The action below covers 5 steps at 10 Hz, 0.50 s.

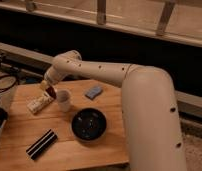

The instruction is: Place the pepper in the ceramic cup

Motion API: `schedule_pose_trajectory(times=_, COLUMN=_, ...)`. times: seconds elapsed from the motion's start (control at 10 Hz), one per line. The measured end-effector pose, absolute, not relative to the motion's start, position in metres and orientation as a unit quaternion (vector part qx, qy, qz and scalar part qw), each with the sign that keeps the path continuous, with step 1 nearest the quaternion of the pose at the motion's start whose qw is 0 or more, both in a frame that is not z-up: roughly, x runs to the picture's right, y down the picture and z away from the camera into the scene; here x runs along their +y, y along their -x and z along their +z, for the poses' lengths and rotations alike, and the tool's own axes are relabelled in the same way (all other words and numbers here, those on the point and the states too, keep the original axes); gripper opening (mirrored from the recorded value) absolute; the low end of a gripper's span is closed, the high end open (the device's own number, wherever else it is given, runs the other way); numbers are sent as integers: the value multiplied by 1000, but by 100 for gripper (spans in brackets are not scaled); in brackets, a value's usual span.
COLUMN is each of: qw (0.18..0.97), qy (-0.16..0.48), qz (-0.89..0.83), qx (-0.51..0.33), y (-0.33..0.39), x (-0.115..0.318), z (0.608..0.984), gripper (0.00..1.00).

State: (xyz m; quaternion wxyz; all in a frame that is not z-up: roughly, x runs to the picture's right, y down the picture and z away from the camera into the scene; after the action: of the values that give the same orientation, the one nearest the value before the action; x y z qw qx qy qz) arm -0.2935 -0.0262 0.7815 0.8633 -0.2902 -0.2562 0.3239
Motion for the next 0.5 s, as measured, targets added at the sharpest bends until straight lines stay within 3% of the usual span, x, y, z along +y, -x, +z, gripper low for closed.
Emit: schedule_pose_trajectory(times=0.5, qw=864, qy=267, qz=348, qx=-247, y=276, x=-45, z=788, gripper=0)
